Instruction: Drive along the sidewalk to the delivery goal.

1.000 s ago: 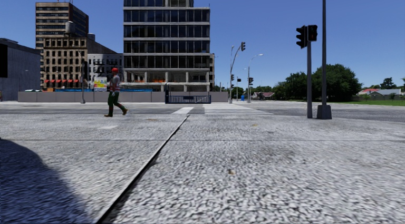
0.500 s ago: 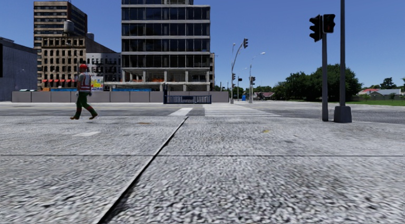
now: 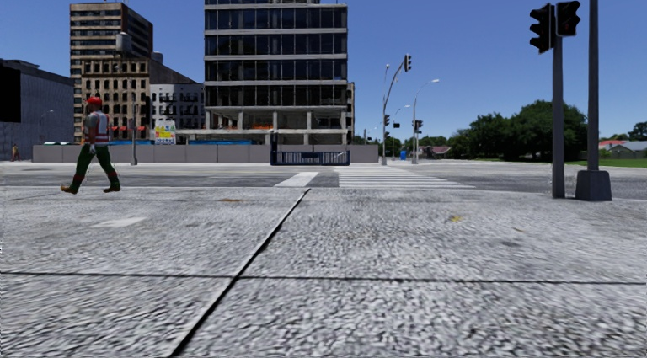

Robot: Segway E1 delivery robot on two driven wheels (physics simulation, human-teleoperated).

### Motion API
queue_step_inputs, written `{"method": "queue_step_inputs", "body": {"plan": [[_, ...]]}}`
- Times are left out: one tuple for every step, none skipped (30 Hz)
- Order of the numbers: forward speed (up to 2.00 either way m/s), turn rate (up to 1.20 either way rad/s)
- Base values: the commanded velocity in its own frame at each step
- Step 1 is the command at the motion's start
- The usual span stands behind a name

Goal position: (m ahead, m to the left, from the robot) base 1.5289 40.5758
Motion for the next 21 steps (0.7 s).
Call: {"method": "queue_step_inputs", "body": {"plan": [[0.83, 0.34], [0.83, 0.34], [0.86, 0.35], [1.00, 0.35], [1.05, 0.35], [1.05, 0.35], [1.08, 0.35], [1.11, 0.35], [1.22, 0.35], [1.22, 0.35], [1.29, 0.35], [1.38, 0.35], [1.44, 0.35], [1.55, 0.36], [1.55, 0.36], [1.56, 0.36], [1.57, 0.39], [1.57, 0.42], [1.57, 0.42], [1.58, 0.44], [1.58, 0.45]]}}
